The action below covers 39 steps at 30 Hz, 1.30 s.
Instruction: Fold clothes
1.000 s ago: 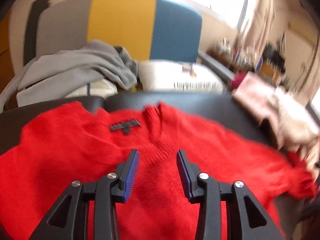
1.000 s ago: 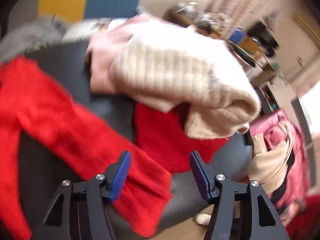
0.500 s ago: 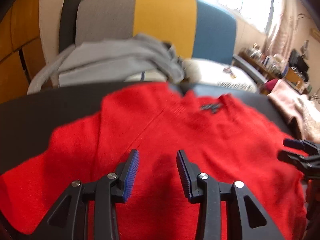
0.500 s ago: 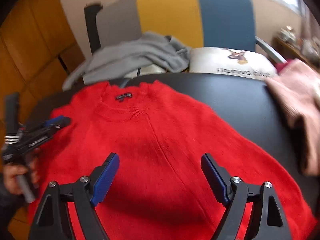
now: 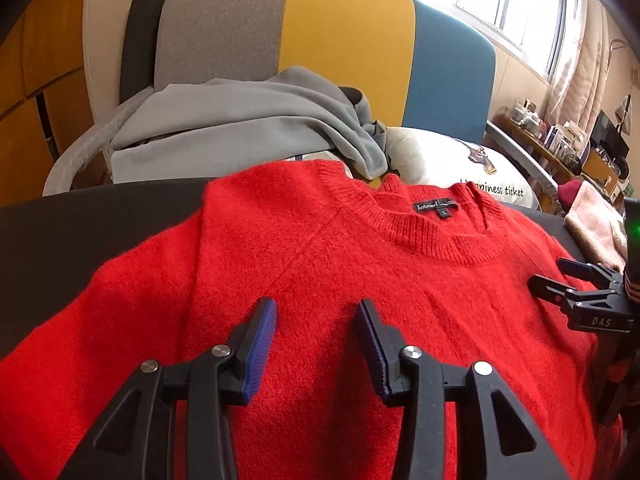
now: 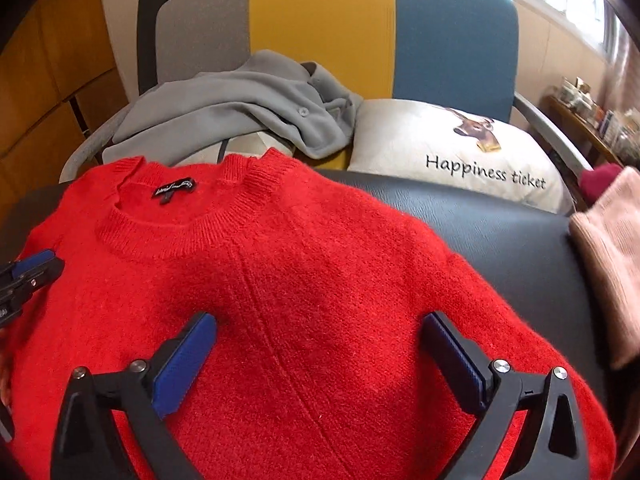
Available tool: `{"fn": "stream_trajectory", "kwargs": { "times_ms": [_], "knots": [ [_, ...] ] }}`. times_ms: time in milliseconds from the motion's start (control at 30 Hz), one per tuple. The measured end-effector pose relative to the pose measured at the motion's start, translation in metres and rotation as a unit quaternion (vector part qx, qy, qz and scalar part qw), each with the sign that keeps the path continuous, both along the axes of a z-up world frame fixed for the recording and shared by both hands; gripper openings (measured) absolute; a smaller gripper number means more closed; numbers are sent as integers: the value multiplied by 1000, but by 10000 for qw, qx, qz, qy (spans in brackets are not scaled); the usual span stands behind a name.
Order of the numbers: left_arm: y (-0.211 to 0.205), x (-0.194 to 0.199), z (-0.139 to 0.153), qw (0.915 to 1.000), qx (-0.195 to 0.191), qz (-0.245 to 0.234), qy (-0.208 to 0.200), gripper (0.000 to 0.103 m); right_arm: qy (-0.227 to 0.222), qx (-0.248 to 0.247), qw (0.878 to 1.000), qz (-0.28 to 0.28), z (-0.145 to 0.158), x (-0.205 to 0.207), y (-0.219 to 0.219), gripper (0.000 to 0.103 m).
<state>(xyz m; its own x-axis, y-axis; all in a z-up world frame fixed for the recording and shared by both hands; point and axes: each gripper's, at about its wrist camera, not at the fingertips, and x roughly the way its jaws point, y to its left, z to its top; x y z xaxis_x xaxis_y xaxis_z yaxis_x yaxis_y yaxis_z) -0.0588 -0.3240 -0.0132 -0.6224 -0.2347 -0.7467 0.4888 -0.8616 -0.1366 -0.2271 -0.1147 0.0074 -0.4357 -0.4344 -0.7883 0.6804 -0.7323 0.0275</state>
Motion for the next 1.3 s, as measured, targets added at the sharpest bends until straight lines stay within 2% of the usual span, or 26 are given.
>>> {"fn": "stream_trajectory", "kwargs": {
  "times_ms": [100,167,233,333,467,567,633,700,800,900,1033,1100,1133,1167,1233,1300],
  "knots": [
    [-2,3,5,9999,147,-4,23,43,9,-15,10000,6,0,-1,-2,103],
    [-4,16,13,9991,386,87,136,43,-23,-20,10000,27,2,-1,-2,103],
    [0,44,27,9973,580,153,430,43,-60,94,9999,52,6,3,2,103],
    [6,97,47,9959,604,158,662,43,139,27,9995,289,24,27,14,103],
    [24,181,52,9947,773,6,681,42,-134,-496,9943,936,51,95,53,103],
    [41,241,47,9931,995,-78,614,43,-448,-574,9896,1240,49,143,88,103],
    [49,277,38,9899,1284,-39,601,45,-600,-570,9885,1264,41,172,106,103],
    [56,304,24,9828,1741,-14,611,49,-812,-642,9881,1135,32,198,126,103],
    [71,327,2,9766,2074,105,553,50,-1142,-941,9859,776,18,215,154,103],
    [88,337,-8,9700,2335,113,663,51,-1064,-1261,9849,528,13,225,171,103],
    [112,329,-10,9740,2186,-60,592,51,-992,-1371,9845,466,11,228,172,103],
    [121,324,-9,9807,1896,10,474,47,-965,-1399,9843,476,10,227,172,103],
    [124,322,-9,9835,1761,73,400,30,-976,-1440,9836,470,11,227,175,103],
    [124,322,-8,9845,1717,181,300,4,-1032,-1483,9825,462,12,227,178,103],
    [116,321,-8,9809,1915,282,173,5,-1176,-1560,9797,449,16,225,184,103],
    [108,328,-2,9796,1958,405,178,5,-1299,-1549,9777,563,19,224,190,103]
  ]
}}
